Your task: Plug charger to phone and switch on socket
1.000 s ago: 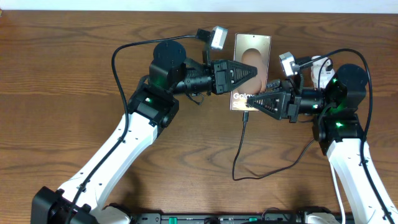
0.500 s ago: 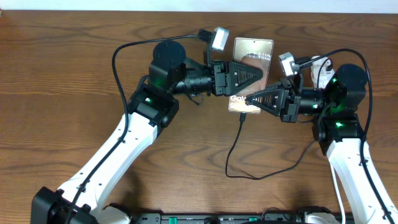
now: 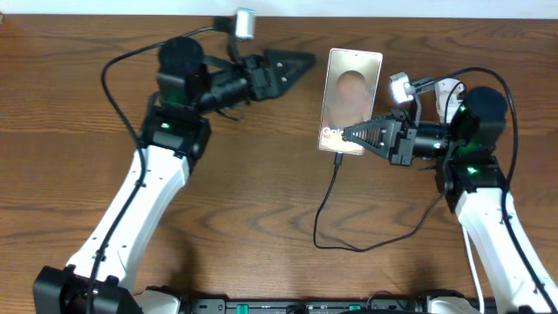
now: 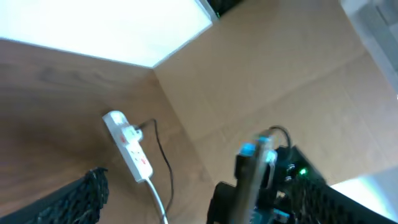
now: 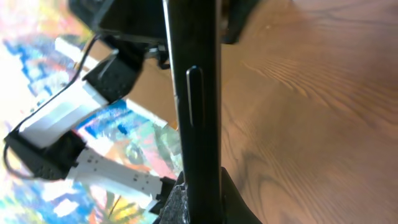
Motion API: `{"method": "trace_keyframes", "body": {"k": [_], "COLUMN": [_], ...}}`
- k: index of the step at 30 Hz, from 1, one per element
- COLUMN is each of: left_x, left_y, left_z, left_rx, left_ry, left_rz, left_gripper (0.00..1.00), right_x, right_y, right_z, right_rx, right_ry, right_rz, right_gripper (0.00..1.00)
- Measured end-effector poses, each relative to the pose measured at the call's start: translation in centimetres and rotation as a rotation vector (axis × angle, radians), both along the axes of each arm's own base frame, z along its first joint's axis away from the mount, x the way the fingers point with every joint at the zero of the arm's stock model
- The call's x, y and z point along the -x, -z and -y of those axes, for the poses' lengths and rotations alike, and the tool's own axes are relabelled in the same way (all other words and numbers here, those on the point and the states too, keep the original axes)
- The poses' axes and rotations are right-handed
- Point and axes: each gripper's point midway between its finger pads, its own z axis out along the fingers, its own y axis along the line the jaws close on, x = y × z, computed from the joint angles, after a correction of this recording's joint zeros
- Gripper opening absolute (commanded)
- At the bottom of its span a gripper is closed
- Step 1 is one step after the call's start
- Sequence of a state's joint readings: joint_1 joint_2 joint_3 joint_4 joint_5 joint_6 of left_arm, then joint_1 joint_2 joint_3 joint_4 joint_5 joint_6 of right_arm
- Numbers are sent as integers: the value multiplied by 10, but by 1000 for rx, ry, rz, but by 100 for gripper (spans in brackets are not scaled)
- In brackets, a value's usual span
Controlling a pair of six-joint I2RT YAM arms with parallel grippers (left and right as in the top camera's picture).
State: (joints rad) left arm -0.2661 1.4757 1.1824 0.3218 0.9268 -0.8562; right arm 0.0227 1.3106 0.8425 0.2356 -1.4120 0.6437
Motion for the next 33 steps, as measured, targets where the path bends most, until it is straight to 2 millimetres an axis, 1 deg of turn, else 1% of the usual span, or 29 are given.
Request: {"method": "trace_keyframes", "body": {"k": [3,6,10,15,21,26,33], "left_x": [-6,-8,-8,-8,-8,-8,-8], "left_y": [0,0,0,0,0,0,0], "left_z": [-9,-11,-11,-11,-11,-11,-11], "left_rx": [0,-1,-1,-1,0,-1,0], "left_ry": [-27,-36,-36,-36,-36,-36,-36], "left_rz": [0,1,1,1,0,0,0], "left_gripper": [96,96,96,96,96,96,96], "right_x": [-12,-22,-33,-43,-49,-52,-53], "right_y": [17,35,63,109,166,209,256], "right_z": [0,-2,-13,-31,-48,-56,-57], "right_rx": [8,18,43,94,181,266,359], "right_ry": [20,30,30,35,60,100,141], "right_rz": [-54,-97,-159,-248,-339,-391,-435], "right_gripper": [1,1,1,1,1,1,1]}}
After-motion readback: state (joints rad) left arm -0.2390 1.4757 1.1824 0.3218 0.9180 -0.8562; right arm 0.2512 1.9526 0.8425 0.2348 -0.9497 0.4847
